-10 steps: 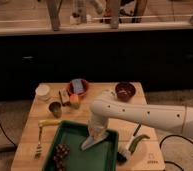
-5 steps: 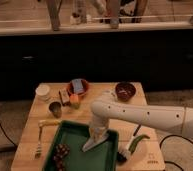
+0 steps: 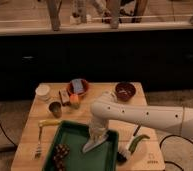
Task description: Wipe tray with towel
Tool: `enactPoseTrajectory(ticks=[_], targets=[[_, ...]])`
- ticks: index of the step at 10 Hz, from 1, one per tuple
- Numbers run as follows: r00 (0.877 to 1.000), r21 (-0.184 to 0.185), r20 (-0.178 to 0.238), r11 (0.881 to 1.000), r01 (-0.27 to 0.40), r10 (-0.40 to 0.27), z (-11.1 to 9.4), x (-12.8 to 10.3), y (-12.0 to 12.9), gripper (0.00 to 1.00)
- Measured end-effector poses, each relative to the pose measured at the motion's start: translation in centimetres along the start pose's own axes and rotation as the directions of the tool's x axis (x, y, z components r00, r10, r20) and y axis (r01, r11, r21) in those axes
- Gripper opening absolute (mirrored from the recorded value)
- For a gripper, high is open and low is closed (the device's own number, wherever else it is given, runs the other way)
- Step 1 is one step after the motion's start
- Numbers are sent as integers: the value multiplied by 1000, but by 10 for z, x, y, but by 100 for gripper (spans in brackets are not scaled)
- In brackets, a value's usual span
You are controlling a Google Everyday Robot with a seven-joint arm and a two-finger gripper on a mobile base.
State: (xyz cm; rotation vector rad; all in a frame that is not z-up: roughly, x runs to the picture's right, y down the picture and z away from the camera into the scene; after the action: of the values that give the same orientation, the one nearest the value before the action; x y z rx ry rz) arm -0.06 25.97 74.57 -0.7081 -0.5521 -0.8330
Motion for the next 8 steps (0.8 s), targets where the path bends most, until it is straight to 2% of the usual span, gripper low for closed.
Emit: enactPoseTrajectory(ticks=[3,5,6,8], targets=[[996,-26,16,995,92,-92,7,-24,-31,1],[986,-51,33,985,168,-166,16,-46,-45,1],[978,-64,48,977,204,-201,20,-60,-42,1],[969,-92,74,966,243,-236,28,-82,-22,1]])
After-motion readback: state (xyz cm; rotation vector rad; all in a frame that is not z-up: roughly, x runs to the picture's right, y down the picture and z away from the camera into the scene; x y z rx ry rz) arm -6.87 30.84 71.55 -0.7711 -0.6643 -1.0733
